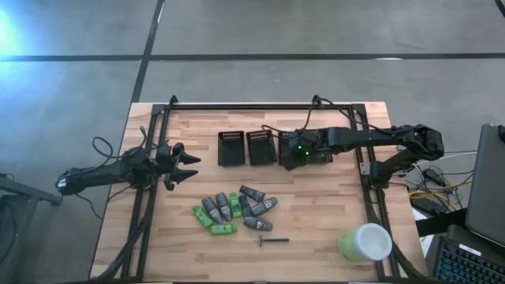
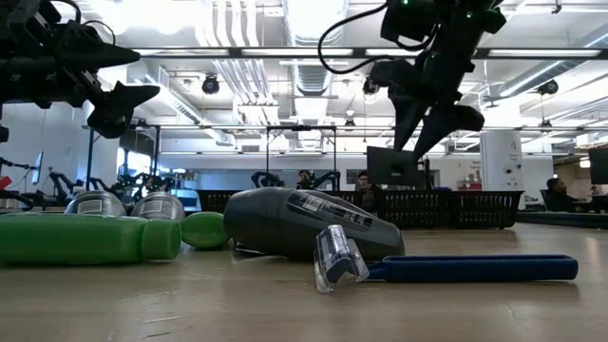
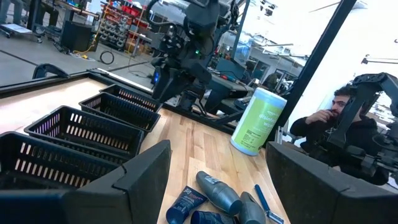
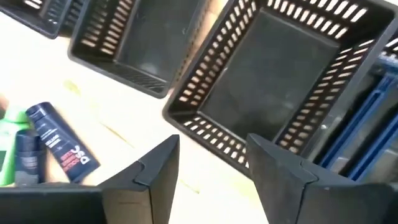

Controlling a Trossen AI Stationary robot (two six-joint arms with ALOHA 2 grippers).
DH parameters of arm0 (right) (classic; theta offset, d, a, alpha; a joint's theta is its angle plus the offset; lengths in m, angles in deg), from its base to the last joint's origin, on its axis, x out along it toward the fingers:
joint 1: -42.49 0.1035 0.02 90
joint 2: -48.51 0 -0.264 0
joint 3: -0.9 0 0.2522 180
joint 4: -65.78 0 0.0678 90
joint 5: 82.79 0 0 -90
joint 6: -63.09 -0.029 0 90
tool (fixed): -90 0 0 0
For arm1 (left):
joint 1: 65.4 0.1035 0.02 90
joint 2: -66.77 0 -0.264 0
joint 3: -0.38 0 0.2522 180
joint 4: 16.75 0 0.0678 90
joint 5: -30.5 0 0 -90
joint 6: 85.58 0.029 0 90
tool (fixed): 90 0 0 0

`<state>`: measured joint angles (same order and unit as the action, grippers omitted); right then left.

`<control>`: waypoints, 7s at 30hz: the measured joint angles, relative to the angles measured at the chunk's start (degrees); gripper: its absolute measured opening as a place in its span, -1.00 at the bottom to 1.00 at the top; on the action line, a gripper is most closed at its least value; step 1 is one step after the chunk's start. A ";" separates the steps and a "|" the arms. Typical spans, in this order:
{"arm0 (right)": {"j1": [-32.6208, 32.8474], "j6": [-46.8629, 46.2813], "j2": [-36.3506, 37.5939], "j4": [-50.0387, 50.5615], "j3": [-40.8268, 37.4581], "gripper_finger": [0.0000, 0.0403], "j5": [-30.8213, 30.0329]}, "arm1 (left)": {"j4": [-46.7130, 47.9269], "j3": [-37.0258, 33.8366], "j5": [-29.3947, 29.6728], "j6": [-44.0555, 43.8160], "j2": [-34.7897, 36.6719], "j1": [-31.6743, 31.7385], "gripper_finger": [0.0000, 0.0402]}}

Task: Pick & Place Travel size toiletries
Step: Put the shampoo into the left black basket

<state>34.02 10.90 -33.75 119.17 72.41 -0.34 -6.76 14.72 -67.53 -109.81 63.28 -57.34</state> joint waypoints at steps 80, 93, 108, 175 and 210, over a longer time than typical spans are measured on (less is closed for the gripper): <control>3.66 14.55 0.09 -0.82 0.10 -0.55 3.06 | 28.10 36.73 9.14 28.98 -71.96 -43.57 -0.04; 3.43 15.37 0.11 -0.90 0.09 -0.36 2.95 | 28.48 39.07 9.45 26.14 -73.50 -43.41 -0.04; 3.43 15.13 0.11 -0.97 0.09 -0.16 2.93 | 28.52 36.42 17.26 37.57 -72.99 -42.53 -0.04; 4.09 26.55 0.11 -13.50 0.09 -0.72 11.13 | 27.55 40.33 6.74 16.82 -56.76 -2.93 -0.26; 4.59 31.18 0.11 -21.40 -0.03 -0.54 25.59 | 37.84 58.47 8.87 82.25 -76.75 11.98 -0.26</control>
<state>38.61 42.07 -33.64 97.77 72.38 25.25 31.08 73.19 -58.66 -27.55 -13.47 -45.37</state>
